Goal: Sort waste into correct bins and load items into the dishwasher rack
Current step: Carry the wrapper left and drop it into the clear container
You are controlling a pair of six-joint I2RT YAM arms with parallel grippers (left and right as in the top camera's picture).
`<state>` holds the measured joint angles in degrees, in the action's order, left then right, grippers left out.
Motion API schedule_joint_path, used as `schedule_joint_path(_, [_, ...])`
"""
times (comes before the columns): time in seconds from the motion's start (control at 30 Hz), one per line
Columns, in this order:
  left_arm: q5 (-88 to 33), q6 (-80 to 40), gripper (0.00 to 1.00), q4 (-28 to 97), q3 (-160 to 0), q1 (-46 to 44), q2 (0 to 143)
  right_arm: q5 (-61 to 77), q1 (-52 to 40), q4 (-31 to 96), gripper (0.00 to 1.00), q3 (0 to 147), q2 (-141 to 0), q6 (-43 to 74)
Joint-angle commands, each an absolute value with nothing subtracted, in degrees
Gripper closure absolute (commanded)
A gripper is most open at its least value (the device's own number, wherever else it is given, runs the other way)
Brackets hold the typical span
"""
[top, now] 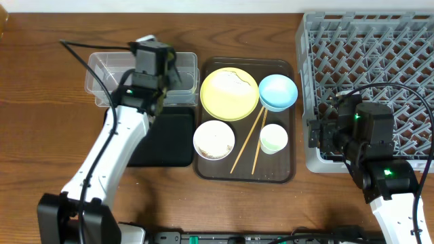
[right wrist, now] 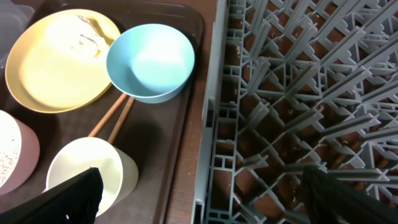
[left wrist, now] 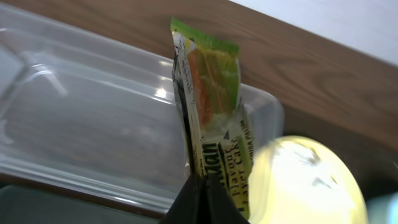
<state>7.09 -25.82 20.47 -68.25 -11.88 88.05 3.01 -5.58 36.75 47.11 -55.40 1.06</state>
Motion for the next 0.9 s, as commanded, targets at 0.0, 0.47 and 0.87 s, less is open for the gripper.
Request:
schedule_joint_path(0.0, [9.72, -31.27, 0.89, 20.05, -69.23, -9.43, 90.08, 3.27, -5.65, 36.88, 0.01, 48.49, -55.20, 1.87])
schedule_joint_path(0.47, [-3.86, -20.23, 0.40, 20.25, -74.39, -14.70, 90.65, 3.27, -5.65, 36.84, 0.01, 48.47, -55.20, 1.87])
schedule_joint_path(0.87, [-0.84, -12.01, 0.40, 13.32, -81.82, -21.89, 100.60, 3.27, -5.65, 36.86, 0.01, 48.47, -55.20, 1.89])
